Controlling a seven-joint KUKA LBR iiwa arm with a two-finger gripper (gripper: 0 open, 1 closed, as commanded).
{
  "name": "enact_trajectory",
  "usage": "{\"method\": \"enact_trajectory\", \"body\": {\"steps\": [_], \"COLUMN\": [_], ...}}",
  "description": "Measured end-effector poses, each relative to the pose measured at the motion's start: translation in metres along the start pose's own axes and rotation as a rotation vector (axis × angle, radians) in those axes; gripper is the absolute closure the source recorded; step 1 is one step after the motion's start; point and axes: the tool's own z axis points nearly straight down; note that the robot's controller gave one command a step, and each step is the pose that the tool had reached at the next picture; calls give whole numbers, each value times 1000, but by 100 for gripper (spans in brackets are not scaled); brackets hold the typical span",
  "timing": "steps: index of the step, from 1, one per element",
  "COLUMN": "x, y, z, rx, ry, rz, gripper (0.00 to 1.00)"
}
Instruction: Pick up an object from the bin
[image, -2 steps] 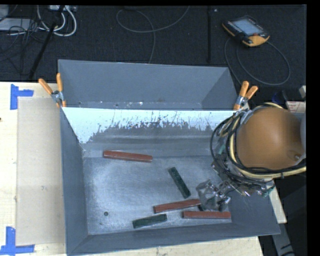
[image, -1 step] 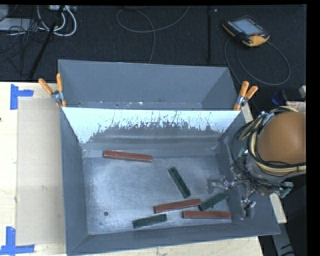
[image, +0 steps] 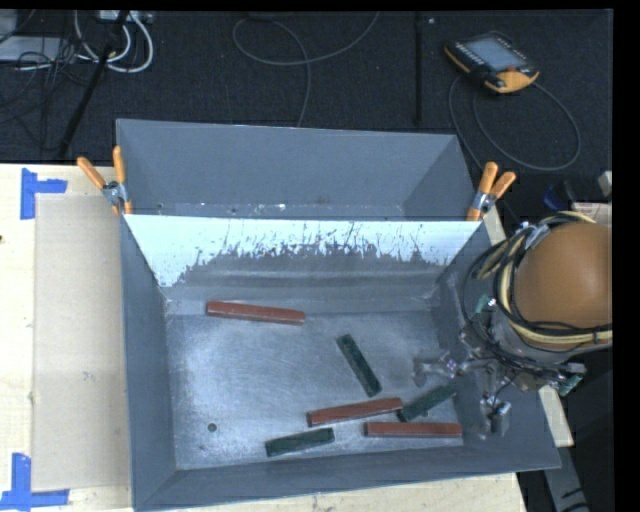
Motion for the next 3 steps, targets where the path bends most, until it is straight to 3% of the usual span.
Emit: {"method": "enact_trajectory", "body": {"steps": [1, 2, 3], "x": [-14, -23, -19], "y": [6, 24, 15], "z": [20, 68, 89], "rx": [7, 2, -2], "ry": [-2, -1, -1], "rz": [-63, -329, -429], "gripper": [0, 0, 0]}}
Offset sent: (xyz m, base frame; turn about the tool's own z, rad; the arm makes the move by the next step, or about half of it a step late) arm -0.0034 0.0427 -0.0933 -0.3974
